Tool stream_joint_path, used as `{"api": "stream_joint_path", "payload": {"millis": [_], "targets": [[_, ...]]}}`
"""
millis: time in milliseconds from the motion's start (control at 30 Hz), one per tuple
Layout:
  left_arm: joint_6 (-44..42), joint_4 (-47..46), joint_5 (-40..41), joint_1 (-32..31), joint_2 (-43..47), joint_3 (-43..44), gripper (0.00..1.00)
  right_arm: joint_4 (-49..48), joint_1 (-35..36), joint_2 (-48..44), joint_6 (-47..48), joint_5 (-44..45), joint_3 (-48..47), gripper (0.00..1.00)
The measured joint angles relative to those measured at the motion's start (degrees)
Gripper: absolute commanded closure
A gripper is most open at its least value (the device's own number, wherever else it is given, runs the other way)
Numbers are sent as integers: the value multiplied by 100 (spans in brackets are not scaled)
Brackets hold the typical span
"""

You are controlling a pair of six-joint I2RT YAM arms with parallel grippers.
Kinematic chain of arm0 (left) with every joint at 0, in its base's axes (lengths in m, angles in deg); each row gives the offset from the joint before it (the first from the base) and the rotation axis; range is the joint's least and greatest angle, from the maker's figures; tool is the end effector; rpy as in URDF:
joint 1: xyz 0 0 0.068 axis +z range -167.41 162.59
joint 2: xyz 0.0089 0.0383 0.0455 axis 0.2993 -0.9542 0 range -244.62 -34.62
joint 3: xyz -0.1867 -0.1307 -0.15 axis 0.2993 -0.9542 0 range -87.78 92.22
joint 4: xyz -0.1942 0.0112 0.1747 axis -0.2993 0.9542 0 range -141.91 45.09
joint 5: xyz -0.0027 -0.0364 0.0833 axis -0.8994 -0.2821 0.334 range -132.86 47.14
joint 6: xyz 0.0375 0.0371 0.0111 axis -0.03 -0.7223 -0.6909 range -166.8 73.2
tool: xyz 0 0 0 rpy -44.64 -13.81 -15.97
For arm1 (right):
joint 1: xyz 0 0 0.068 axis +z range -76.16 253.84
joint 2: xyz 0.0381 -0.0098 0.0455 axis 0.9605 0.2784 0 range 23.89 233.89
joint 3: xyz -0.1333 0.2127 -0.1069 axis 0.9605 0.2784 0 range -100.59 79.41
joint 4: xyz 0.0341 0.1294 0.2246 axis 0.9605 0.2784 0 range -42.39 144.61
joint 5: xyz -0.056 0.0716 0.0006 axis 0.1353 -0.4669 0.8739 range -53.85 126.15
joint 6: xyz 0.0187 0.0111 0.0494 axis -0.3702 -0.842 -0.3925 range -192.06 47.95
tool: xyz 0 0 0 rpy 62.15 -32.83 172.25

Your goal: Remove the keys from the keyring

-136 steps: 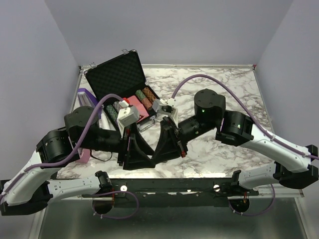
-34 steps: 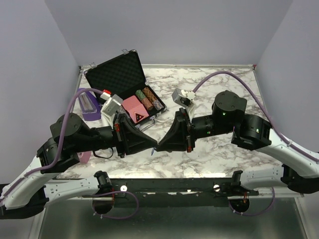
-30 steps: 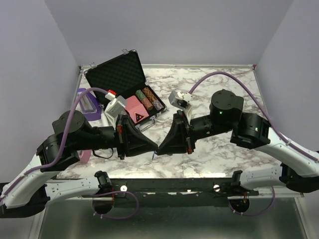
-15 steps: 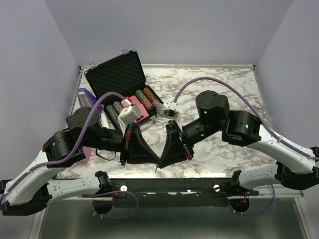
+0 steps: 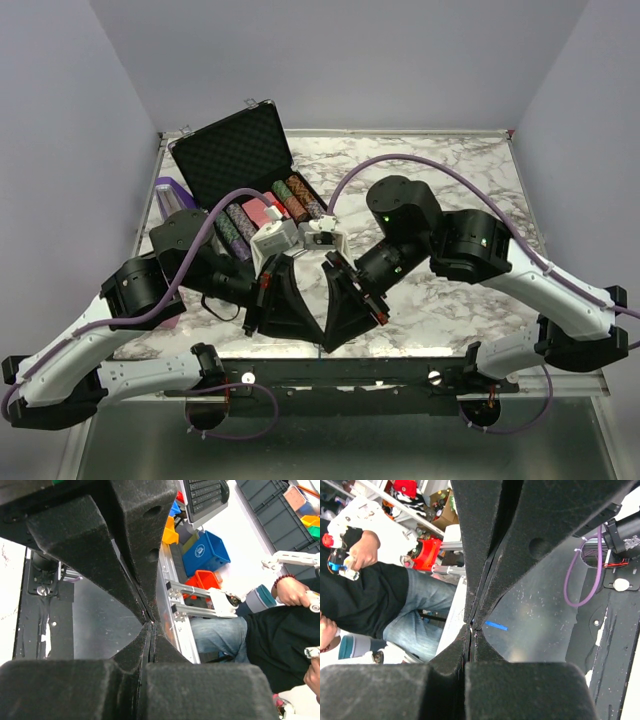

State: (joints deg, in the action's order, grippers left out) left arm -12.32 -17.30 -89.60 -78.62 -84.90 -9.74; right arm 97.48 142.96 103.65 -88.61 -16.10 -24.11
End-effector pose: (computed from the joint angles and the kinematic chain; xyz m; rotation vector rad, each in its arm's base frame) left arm 0.0436 -0.1333 0.4721 1.1666 1.7078 -1.8300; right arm 0.0660 0.2522 0.4848 -1.6202 1.7200 1.7708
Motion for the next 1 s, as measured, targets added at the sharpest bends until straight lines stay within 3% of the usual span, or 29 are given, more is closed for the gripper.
{"api": "stream_joint_path", "payload": {"millis": [133,167,267,433,533,800,1000], "targets": [[4,-127,-162,0,-57,0,97,238,4,116,157,-149,-234,99],[2,-136,-181,0,-68,0,90,267,7,122,173,-162,-249,99],[15,-151,-173,2,-85,7,58,245,4,90,195,-160,-201,99],[76,-7,280,-15,-122,24,39,-313,2,-199,85,13,247,99],[179,35,647,-15,-122,28,39,-560,-22,-382,13,210,439,99],[527,17,1495,-44,160,28,54,-1097,-57,-636,-149,793,697,99],[680,9,1871,-42,361,24,57,-1161,-57,-640,-170,966,697,99]]}}
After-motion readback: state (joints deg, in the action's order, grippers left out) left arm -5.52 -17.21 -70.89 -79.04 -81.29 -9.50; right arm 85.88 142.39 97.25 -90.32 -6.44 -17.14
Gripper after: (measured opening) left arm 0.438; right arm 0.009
